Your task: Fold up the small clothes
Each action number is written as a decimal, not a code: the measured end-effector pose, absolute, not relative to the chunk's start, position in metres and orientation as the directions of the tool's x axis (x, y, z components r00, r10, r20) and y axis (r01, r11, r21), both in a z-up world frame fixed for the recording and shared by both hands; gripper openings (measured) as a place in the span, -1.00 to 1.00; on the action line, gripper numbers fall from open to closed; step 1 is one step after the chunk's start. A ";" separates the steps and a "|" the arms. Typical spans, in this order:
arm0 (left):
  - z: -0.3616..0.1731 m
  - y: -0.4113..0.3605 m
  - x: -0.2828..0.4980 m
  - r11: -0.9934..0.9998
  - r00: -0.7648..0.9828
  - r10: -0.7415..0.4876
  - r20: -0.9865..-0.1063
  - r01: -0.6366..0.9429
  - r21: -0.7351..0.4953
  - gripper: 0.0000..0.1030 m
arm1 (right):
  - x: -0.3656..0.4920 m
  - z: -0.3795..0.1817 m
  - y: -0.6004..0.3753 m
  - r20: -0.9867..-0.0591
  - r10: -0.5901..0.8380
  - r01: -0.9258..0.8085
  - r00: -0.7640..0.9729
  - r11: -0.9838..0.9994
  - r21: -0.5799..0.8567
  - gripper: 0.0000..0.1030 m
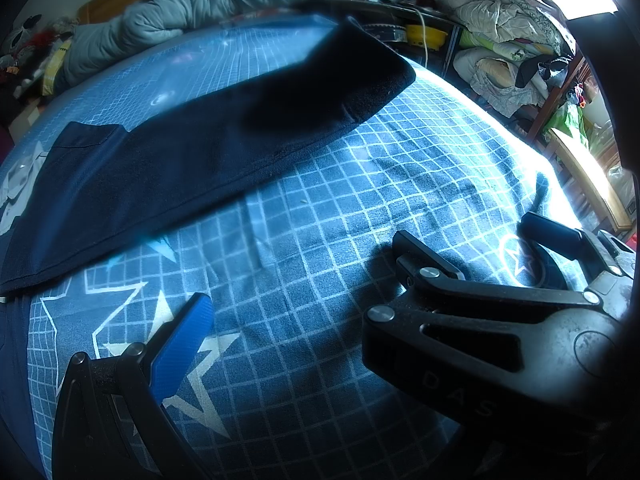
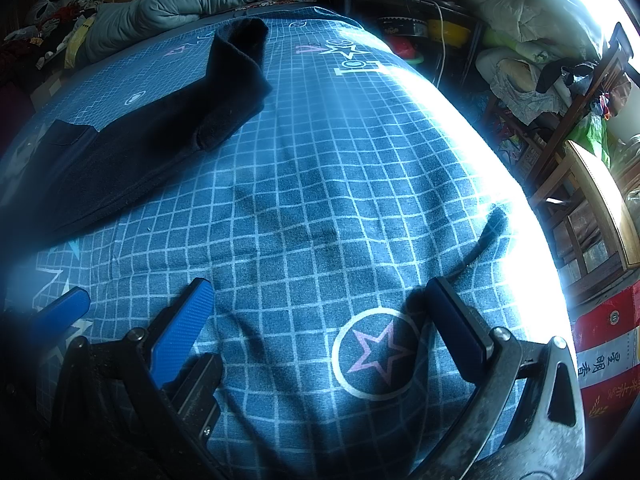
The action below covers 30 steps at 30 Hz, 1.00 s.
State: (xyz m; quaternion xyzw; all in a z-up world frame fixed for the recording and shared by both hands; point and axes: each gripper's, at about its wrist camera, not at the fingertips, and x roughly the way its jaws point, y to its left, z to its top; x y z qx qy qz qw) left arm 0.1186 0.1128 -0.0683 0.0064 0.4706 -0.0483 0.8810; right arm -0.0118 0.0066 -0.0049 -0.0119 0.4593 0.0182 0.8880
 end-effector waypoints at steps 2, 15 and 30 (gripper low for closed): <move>-0.068 0.113 0.119 0.995 0.552 -0.079 -0.830 0.091 -0.034 1.00 | -0.012 -0.005 0.007 -0.816 0.021 -0.043 0.578 0.999 -0.005 1.00; -0.069 0.113 0.119 0.995 0.552 -0.079 -0.830 0.091 -0.034 1.00 | -0.012 -0.005 0.007 -0.815 0.020 -0.043 0.579 0.999 -0.006 1.00; -0.068 0.105 0.131 0.992 0.536 -0.097 -0.838 0.121 -0.038 1.00 | -0.001 -0.008 -0.004 -0.802 0.072 -0.042 0.593 0.997 0.058 1.00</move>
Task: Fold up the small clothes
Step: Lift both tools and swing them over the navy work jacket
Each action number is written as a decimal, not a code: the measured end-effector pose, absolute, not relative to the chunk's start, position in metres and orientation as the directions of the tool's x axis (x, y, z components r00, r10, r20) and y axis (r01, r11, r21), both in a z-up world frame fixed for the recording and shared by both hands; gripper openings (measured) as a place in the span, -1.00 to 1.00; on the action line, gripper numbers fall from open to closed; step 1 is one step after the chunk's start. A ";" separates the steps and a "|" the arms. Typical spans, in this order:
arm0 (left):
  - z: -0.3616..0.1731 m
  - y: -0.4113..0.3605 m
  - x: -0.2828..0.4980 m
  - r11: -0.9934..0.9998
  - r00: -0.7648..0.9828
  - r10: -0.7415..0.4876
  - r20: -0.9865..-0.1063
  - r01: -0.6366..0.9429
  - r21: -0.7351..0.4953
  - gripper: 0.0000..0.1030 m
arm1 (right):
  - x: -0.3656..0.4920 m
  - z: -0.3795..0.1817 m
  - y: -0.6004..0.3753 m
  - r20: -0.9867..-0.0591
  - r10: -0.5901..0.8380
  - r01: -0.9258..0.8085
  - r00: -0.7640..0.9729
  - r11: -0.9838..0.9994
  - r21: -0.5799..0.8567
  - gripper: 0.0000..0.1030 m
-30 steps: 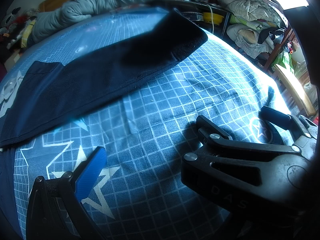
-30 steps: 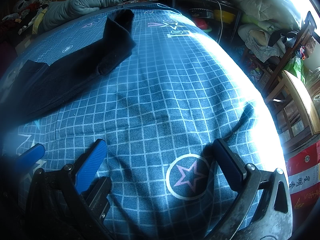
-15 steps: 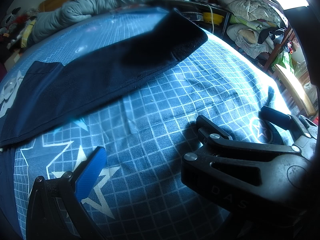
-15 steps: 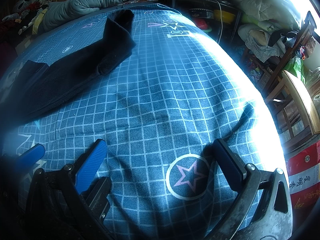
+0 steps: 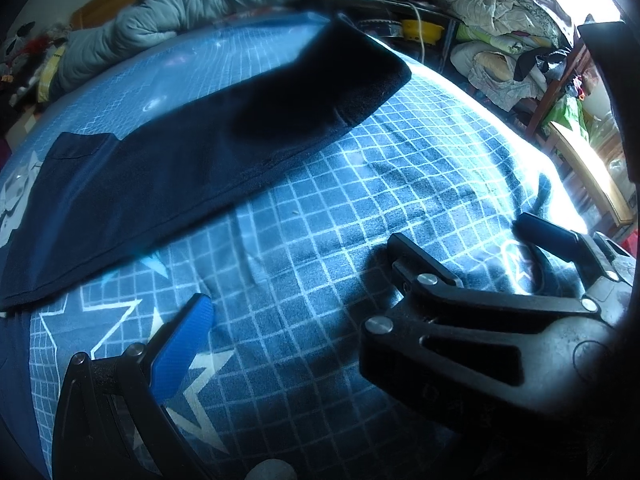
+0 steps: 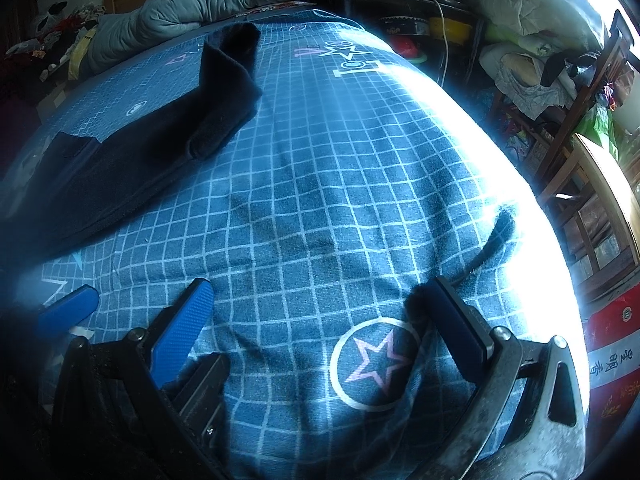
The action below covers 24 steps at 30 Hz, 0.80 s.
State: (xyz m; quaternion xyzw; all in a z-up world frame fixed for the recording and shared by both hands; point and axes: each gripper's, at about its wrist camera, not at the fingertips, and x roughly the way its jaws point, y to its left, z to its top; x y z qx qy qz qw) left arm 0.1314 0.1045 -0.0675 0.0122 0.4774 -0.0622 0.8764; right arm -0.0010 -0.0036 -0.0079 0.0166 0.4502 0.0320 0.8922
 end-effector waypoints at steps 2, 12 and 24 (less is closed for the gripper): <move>-0.065 0.107 0.133 0.981 0.511 -0.149 -0.847 0.181 -0.064 1.00 | -0.001 -0.007 -0.008 -0.793 0.083 -0.042 0.604 0.996 0.073 1.00; 0.003 0.180 0.104 0.770 0.208 -0.542 -0.814 0.511 -0.382 1.00 | -0.037 0.020 -0.012 -0.730 0.204 -0.094 0.652 0.977 0.189 1.00; 0.194 0.346 -0.022 0.647 0.392 -0.760 -0.519 0.536 -0.542 1.00 | -0.169 0.119 0.151 -0.385 0.559 -0.376 0.734 0.807 0.455 1.00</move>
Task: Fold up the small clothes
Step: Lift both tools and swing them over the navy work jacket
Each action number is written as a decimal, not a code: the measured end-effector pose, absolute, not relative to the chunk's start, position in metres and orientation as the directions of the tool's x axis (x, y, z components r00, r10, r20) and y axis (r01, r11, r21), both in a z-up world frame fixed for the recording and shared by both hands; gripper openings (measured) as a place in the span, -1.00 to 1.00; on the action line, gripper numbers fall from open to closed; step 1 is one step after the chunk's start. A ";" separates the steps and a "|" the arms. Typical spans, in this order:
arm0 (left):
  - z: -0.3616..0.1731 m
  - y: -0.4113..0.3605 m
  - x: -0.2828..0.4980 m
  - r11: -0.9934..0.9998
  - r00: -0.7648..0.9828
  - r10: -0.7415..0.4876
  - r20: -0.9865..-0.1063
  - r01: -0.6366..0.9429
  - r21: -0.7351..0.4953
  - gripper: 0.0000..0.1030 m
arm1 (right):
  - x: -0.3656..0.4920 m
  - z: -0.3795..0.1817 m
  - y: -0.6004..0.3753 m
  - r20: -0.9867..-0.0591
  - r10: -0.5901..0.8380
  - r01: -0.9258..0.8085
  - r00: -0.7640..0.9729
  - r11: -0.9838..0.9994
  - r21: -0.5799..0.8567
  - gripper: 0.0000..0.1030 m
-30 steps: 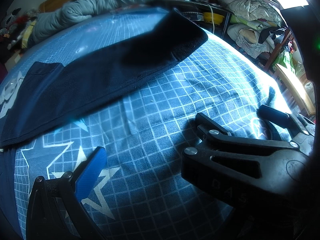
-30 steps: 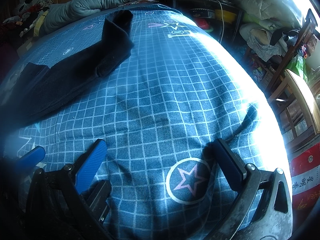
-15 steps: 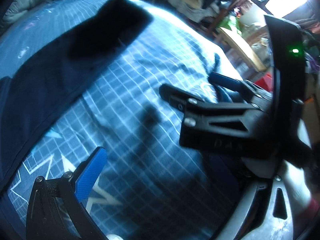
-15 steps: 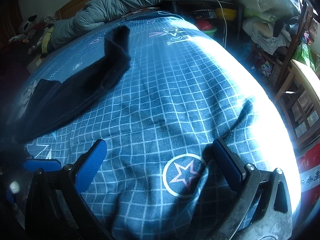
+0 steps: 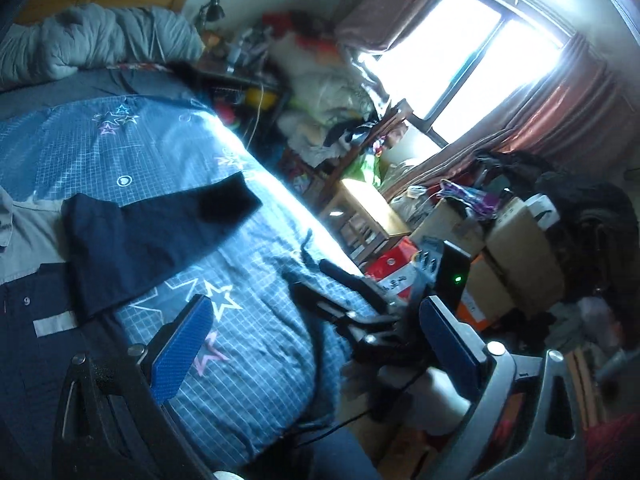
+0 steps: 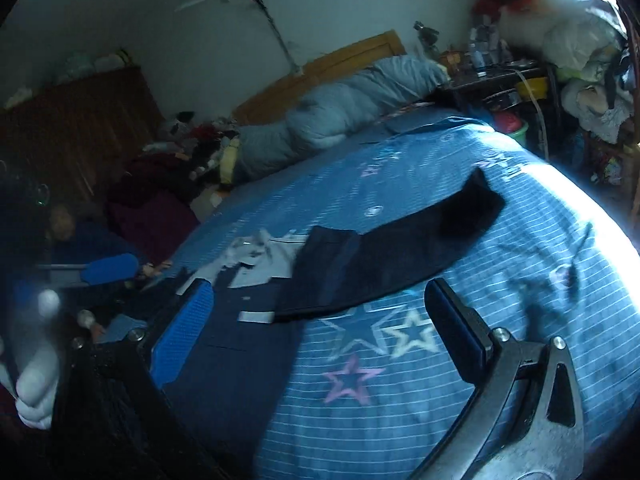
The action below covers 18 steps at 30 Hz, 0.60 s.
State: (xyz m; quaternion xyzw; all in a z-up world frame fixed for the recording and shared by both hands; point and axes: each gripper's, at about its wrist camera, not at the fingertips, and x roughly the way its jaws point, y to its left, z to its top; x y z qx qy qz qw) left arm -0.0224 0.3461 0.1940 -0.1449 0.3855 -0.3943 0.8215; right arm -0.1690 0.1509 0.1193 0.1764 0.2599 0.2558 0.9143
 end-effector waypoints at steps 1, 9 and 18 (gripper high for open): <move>0.199 0.349 -0.036 0.630 0.379 -0.774 -0.507 0.543 -0.555 1.00 | -0.175 0.121 0.172 -0.359 0.613 -0.404 0.704 0.761 0.507 1.00; 0.222 0.373 -0.122 0.662 0.426 -0.746 -0.512 0.555 -0.503 1.00 | -0.222 0.073 0.351 -0.376 0.851 -0.469 0.367 0.518 0.715 1.00; 0.257 0.508 -0.131 0.806 0.745 -0.559 -0.364 0.385 -0.449 1.00 | -0.269 0.062 0.409 -0.447 0.880 -0.483 0.162 0.466 0.741 1.00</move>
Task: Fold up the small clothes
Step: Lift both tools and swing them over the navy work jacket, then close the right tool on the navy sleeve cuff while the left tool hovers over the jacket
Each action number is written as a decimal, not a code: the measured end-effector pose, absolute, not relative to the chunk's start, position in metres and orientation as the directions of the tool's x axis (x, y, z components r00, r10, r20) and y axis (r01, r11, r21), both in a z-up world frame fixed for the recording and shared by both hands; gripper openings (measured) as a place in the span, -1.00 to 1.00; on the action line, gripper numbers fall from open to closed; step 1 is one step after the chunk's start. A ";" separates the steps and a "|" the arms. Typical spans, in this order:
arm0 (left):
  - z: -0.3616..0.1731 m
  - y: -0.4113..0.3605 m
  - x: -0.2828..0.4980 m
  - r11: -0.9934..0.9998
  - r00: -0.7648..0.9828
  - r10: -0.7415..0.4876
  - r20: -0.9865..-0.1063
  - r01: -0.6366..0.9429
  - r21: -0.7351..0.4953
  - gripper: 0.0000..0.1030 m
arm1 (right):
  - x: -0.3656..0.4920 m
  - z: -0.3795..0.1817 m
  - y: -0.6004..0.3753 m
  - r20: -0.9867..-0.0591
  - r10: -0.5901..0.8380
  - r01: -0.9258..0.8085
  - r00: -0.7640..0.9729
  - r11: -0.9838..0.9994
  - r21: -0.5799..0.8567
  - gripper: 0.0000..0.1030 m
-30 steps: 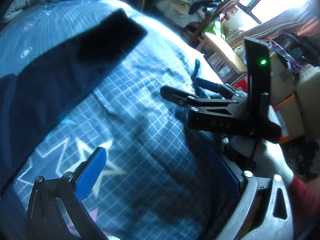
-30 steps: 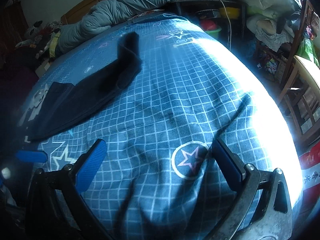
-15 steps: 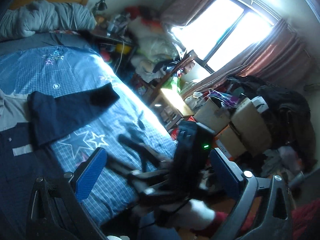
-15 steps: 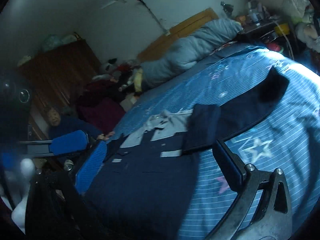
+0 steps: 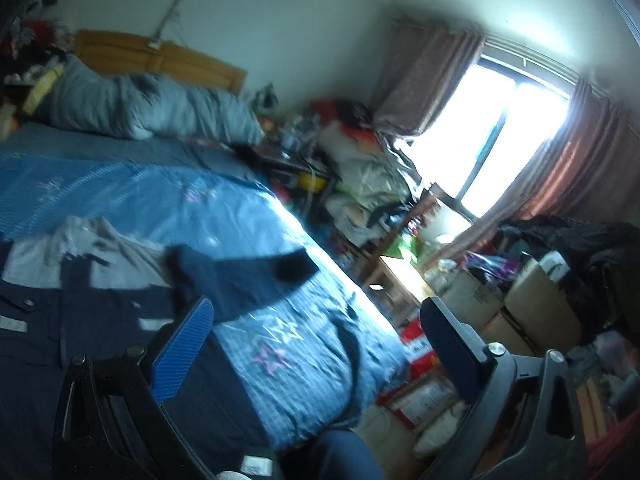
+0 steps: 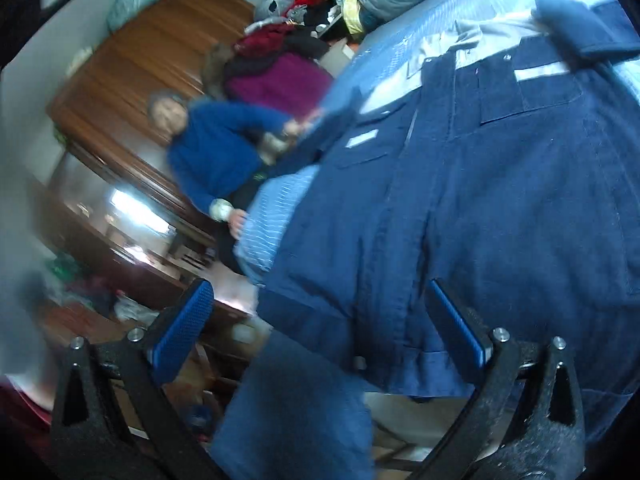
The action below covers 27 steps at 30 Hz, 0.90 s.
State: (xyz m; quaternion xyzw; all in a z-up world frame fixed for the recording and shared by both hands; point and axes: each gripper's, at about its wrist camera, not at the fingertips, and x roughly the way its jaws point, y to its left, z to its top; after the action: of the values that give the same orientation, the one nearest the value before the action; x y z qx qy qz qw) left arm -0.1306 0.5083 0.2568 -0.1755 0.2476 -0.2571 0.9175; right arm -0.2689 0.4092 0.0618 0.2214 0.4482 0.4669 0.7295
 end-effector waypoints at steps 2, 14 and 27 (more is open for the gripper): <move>0.261 0.539 -0.125 0.870 0.825 -0.445 -0.348 0.304 -0.389 1.00 | -0.267 0.072 0.399 -0.487 0.843 -0.520 0.228 0.528 0.671 1.00; 0.038 0.698 -0.004 0.968 0.642 0.140 -0.754 -0.247 -0.031 1.00 | -0.157 0.051 0.278 -0.759 0.231 -0.321 0.608 0.946 0.031 1.00; -0.083 0.725 0.012 0.948 0.467 0.138 -0.873 -0.317 -0.020 1.00 | -0.146 0.003 0.226 -0.821 0.179 -0.273 0.543 0.962 0.030 1.00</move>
State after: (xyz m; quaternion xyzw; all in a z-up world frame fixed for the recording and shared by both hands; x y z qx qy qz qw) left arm 0.0119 0.7254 -0.0829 -0.0898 0.4987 0.1336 0.8517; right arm -0.1461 0.2257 0.0035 -0.0507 0.4605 0.1290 0.8767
